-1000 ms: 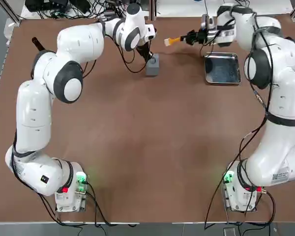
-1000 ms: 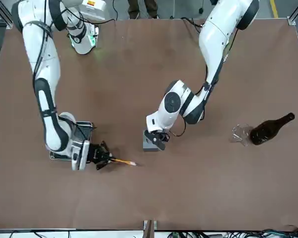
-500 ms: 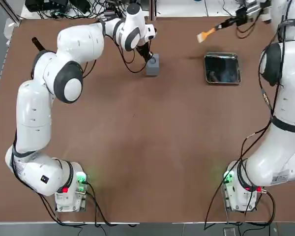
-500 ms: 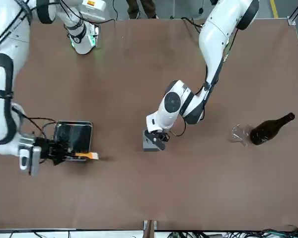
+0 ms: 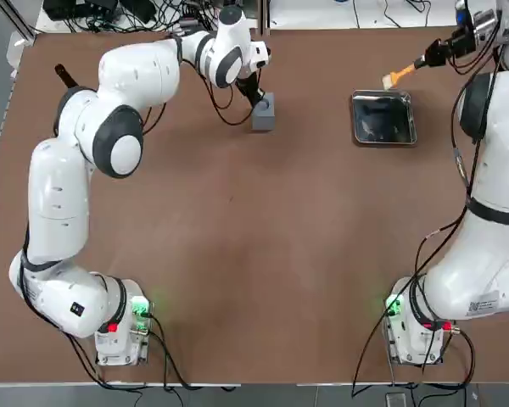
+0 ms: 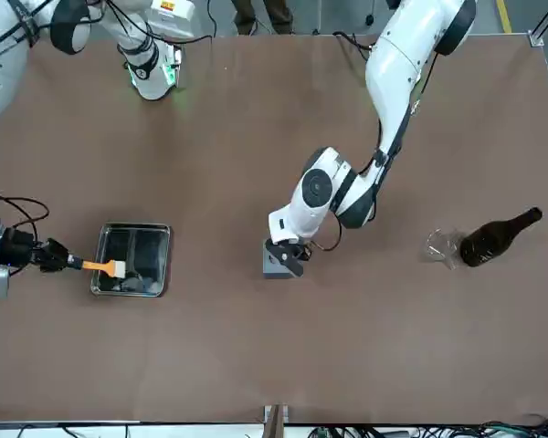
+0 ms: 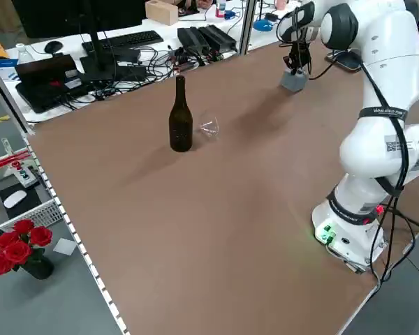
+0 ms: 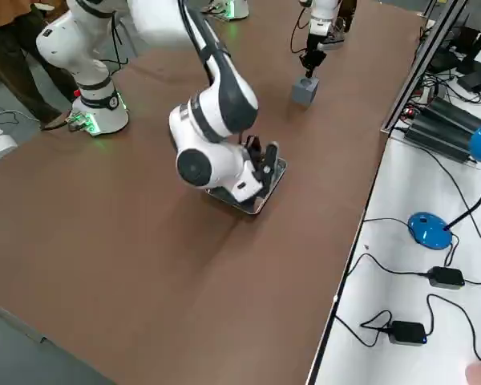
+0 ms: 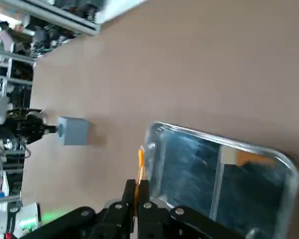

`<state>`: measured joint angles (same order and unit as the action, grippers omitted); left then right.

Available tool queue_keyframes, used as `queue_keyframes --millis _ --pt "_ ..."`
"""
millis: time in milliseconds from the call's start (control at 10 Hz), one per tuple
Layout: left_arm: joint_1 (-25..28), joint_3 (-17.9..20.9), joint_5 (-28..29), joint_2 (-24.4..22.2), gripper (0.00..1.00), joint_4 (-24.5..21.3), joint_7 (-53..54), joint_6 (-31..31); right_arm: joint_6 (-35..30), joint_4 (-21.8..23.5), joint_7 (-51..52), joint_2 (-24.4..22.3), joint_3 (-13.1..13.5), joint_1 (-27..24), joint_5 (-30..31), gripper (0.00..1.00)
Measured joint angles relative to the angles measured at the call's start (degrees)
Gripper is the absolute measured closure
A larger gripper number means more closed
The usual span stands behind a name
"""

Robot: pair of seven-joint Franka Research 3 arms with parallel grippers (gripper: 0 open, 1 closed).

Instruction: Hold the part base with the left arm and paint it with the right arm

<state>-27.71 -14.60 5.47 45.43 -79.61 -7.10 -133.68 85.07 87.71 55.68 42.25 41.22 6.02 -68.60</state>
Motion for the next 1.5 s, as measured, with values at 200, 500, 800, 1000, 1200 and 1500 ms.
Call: queue_keyframes --millis 200,500,800,1000,1200,1500 --pt "0.75 0.01 0.0 -2.49 0.81 1.43 -2.69 1.81 0.91 0.33 -0.23 4.88 0.17 -2.55 0.01 0.95" --pt "5.37 -0.03 0.0 -12.49 0.37 2.04 -3.55 20.7 1.89 0.13 -0.2 9.81 0.17 -4.31 -0.06 0.95" --pt "8.2 0.44 5.55 -24.86 0.0 -1.83 -5.11 37.88 1.66 -0.2 -0.21 10.38 0.26 -4.48 -0.06 0.95" --pt "14.04 0.41 7.36 -31.12 0.0 -3.58 -5.11 41.45 1.81 -0.22 -0.26 10.67 0.3 -4.57 -0.03 0.89" --pt "19.5 0.46 7.3 -36.55 0.0 -3.78 -4.02 44.35 1.91 -0.19 -0.35 11.64 0.31 -4.62 -0.03 0.87" --pt "24.33 0.47 3.07 -41.78 0.01 -4.66 -5.22 47.7 2.88 -0.28 -0.44 12.27 1.06 -4.69 -0.03 0.85"
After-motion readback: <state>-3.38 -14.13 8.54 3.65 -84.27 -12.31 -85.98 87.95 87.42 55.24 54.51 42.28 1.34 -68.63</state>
